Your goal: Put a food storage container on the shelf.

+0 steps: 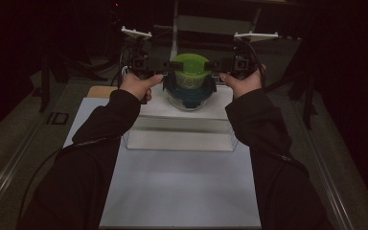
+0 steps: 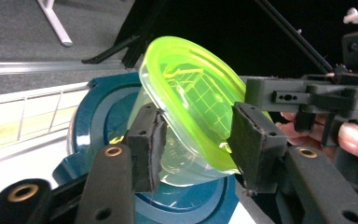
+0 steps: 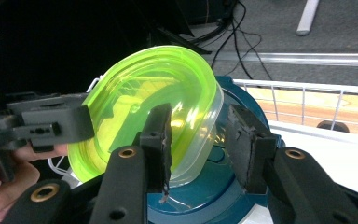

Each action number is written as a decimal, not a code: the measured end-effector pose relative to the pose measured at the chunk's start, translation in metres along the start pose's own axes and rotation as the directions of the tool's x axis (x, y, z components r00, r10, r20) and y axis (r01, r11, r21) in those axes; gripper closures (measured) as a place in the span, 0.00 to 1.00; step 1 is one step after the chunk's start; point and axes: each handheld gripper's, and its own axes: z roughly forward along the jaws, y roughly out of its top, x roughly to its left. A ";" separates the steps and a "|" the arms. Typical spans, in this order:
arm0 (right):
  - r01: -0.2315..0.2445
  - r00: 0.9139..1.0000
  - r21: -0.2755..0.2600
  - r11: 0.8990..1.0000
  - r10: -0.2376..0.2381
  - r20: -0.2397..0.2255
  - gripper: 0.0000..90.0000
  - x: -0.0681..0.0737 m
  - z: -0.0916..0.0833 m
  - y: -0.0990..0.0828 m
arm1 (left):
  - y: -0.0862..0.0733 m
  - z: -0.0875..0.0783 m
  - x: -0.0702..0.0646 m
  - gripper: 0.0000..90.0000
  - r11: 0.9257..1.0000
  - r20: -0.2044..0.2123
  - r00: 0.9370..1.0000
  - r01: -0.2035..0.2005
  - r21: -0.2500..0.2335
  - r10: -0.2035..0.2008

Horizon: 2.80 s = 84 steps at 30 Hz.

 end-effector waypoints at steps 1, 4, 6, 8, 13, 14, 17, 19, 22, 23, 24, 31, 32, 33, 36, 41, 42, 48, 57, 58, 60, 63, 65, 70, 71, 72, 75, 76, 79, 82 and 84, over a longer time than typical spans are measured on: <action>-0.002 1.000 0.001 1.000 0.002 -0.002 0.66 -0.001 0.000 0.001 | 0.000 0.000 0.000 0.57 1.000 0.000 1.000 0.002 -0.003 -0.002; -0.004 1.000 0.001 1.000 0.004 0.001 0.65 -0.002 0.001 0.001 | 0.000 0.000 0.000 0.51 1.000 0.008 1.000 0.006 -0.013 -0.006; 0.003 1.000 -0.008 1.000 -0.003 -0.003 0.61 -0.001 0.000 0.002 | 0.000 -0.001 0.000 0.46 1.000 0.018 1.000 0.010 -0.028 -0.010; 0.007 1.000 -0.017 1.000 -0.007 -0.010 0.58 0.001 -0.001 0.002 | 0.000 -0.003 -0.001 0.43 0.999 0.018 1.000 0.006 -0.039 -0.005; 0.017 1.000 -0.033 0.999 -0.017 -0.017 0.53 0.004 -0.005 0.003 | -0.002 -0.010 -0.002 0.33 0.999 0.052 0.999 -0.011 -0.041 0.013; 0.022 1.000 -0.036 0.999 -0.023 -0.011 0.52 0.004 -0.006 0.003 | -0.002 -0.011 -0.002 0.31 0.999 0.059 0.998 -0.012 -0.052 0.015; 0.041 0.999 -0.037 0.998 -0.041 0.004 0.51 0.004 -0.009 0.003 | -0.003 -0.016 -0.006 0.17 0.996 0.060 0.997 -0.040 -0.075 0.044; 0.044 0.999 -0.039 0.998 -0.044 0.002 0.49 0.004 -0.010 0.002 | -0.004 -0.019 -0.009 0.14 0.994 0.045 0.996 -0.072 -0.077 0.076; 0.056 0.998 -0.044 0.997 -0.055 0.006 0.46 0.005 -0.011 0.000 | -0.006 -0.022 -0.012 0.03 0.992 0.045 0.994 -0.097 -0.084 0.101; 0.060 0.998 -0.046 0.997 -0.060 0.006 0.46 0.006 -0.012 -0.001 | -0.010 -0.025 -0.016 0.03 0.988 0.035 0.991 -0.128 -0.089 0.131; 0.075 0.997 -0.044 0.996 -0.075 0.003 0.43 0.006 -0.014 -0.003 | -0.012 -0.026 -0.017 0.01 0.986 0.024 0.989 -0.140 -0.093 0.143; 0.108 0.994 -0.057 0.992 -0.109 -0.011 0.34 0.009 -0.023 -0.012 | -0.026 -0.034 -0.024 0.01 0.978 0.020 0.984 -0.175 -0.117 0.178; 0.115 0.993 -0.055 0.992 -0.115 -0.014 0.34 0.009 -0.025 -0.014 | -0.026 -0.034 -0.024 0.01 0.978 0.020 0.984 -0.175 -0.117 0.178; 0.128 0.990 -0.058 0.990 -0.131 -0.053 0.26 0.009 -0.028 -0.018 | -0.030 -0.037 -0.028 0.01 0.975 0.025 0.983 -0.179 -0.130 0.184; 0.142 0.986 -0.065 0.988 -0.147 -0.082 0.22 0.010 -0.033 -0.026 | -0.038 -0.042 -0.033 0.01 0.970 0.035 0.977 -0.207 -0.128 0.213; 0.167 0.979 -0.066 0.984 -0.173 -0.104 0.20 0.011 -0.040 -0.042 | -0.049 -0.046 -0.036 0.01 0.968 0.043 0.974 -0.218 -0.124 0.224; 0.171 0.979 -0.067 0.983 -0.177 -0.102 0.20 0.011 -0.041 -0.046 | -0.052 -0.046 -0.037 0.01 0.967 0.045 0.972 -0.223 -0.126 0.230; 0.213 0.972 -0.054 0.976 -0.217 -0.088 0.20 0.006 -0.041 -0.071 | -0.070 -0.047 -0.040 0.01 0.965 0.061 0.967 -0.240 -0.108 0.248; 0.218 0.969 -0.036 0.975 -0.221 -0.114 0.20 -0.002 -0.037 -0.104 | -0.097 -0.042 -0.040 0.01 0.958 0.079 0.956 -0.275 -0.082 0.281; 0.215 0.968 -0.037 0.976 -0.218 -0.127 0.20 -0.004 -0.036 -0.111 | -0.104 -0.041 -0.041 0.01 0.956 0.087 0.953 -0.285 -0.074 0.291; 0.225 0.965 -0.038 0.974 -0.228 -0.127 0.20 -0.004 -0.036 -0.119 | -0.107 -0.041 -0.041 0.01 0.956 0.091 0.952 -0.286 -0.072 0.292; 0.231 0.963 -0.044 0.972 -0.235 -0.129 0.20 -0.005 -0.034 -0.130 | -0.119 -0.039 -0.042 0.01 0.954 0.100 0.949 -0.292 -0.066 0.298; 0.230 0.962 -0.042 0.972 -0.233 -0.140 0.20 -0.007 -0.033 -0.138 | -0.132 -0.037 -0.043 0.01 0.947 0.103 0.942 -0.317 -0.045 0.320; 0.238 0.960 -0.031 0.971 -0.240 -0.144 0.20 -0.011 -0.028 -0.155 | -0.151 -0.032 -0.043 0.01 0.947 0.119 0.939 -0.322 -0.025 0.322; 0.236 0.961 -0.031 0.971 -0.238 -0.142 0.20 -0.011 -0.027 -0.158 | -0.155 -0.031 -0.043 0.01 0.946 0.124 0.938 -0.324 -0.023 0.324; 0.231 0.962 -0.032 0.972 -0.233 -0.144 0.20 -0.013 -0.026 -0.161 | -0.158 -0.030 -0.043 0.01 0.944 0.123 0.936 -0.329 -0.019 0.329; 0.221 0.961 -0.040 0.974 -0.225 -0.161 0.20 -0.016 -0.023 -0.171 | -0.168 -0.028 -0.042 0.01 0.941 0.123 0.933 -0.339 -0.011 0.338; 0.225 0.959 -0.043 0.973 -0.229 -0.165 0.20 -0.017 -0.021 -0.174 | -0.171 -0.027 -0.042 0.01 0.939 0.121 0.931 -0.345 -0.006 0.343; 0.241 0.957 -0.036 0.970 -0.243 -0.160 0.19 -0.020 -0.016 -0.185 | -0.182 -0.025 -0.042 0.01 0.932 0.123 0.926 -0.361 0.013 0.357; 0.244 0.956 -0.035 0.969 -0.246 -0.157 0.19 -0.023 -0.013 -0.195 | -0.189 -0.023 -0.041 0.01 0.930 0.126 0.924 -0.368 0.022 0.362; 0.248 0.956 -0.032 0.968 -0.250 -0.153 0.19 -0.025 -0.011 -0.202 | -0.199 -0.020 -0.039 0.01 0.927 0.127 0.922 -0.374 0.042 0.366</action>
